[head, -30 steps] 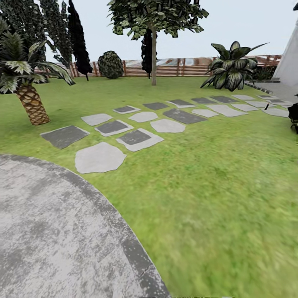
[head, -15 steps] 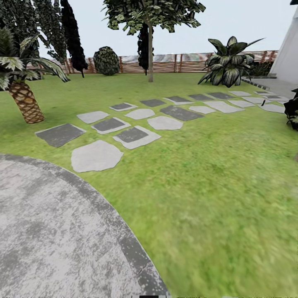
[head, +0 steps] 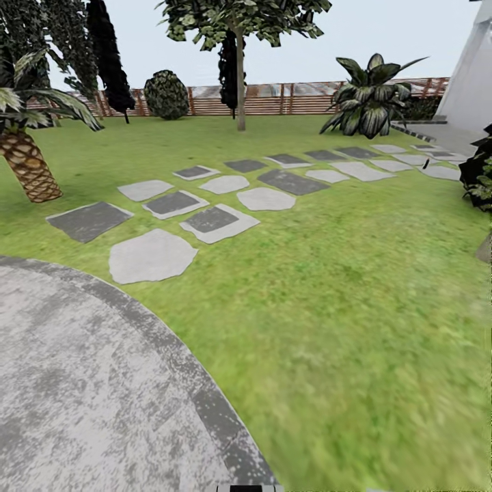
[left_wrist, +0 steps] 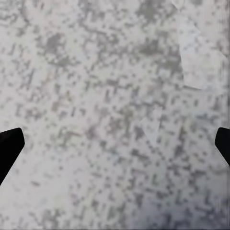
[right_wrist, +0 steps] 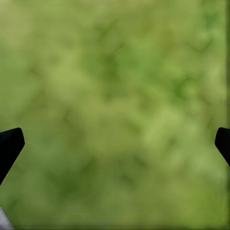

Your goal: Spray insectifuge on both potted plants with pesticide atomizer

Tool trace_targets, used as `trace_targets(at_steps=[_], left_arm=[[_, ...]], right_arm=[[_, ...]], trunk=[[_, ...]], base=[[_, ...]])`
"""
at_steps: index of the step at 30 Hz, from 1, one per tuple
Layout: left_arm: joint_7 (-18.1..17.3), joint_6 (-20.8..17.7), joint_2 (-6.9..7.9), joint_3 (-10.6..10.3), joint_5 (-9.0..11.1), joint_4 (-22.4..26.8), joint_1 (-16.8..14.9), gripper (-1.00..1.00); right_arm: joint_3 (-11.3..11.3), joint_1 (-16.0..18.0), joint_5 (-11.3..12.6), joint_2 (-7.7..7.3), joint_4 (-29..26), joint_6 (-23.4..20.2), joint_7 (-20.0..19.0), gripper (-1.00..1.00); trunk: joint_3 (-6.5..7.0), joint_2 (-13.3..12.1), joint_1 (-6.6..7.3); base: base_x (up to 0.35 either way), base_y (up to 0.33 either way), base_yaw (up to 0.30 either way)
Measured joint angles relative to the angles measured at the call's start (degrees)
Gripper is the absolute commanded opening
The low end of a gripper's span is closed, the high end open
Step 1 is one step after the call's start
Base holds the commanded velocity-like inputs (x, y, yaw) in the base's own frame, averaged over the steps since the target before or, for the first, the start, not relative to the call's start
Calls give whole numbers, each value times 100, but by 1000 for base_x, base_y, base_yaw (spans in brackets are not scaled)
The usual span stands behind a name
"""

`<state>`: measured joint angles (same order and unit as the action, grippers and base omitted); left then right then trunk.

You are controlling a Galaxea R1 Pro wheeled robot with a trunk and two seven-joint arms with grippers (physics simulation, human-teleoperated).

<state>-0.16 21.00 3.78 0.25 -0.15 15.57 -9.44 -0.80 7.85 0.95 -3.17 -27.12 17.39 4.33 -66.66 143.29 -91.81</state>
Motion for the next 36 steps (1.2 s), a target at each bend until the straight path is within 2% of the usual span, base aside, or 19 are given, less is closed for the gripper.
trace_targets(at_steps=[14,36], left_arm=[[0,0,-5,-30,-9,4,-20,100],[0,-11,-31,-15,-7,68,-49,100]], right_arm=[[9,0,0,9,-7,11,-1,100],[54,0,-16,9,2,10,-11,100]], trunk=[[-5,0,1],[-5,0,-1]], base=[[278,0,-3],[6,0,0]])
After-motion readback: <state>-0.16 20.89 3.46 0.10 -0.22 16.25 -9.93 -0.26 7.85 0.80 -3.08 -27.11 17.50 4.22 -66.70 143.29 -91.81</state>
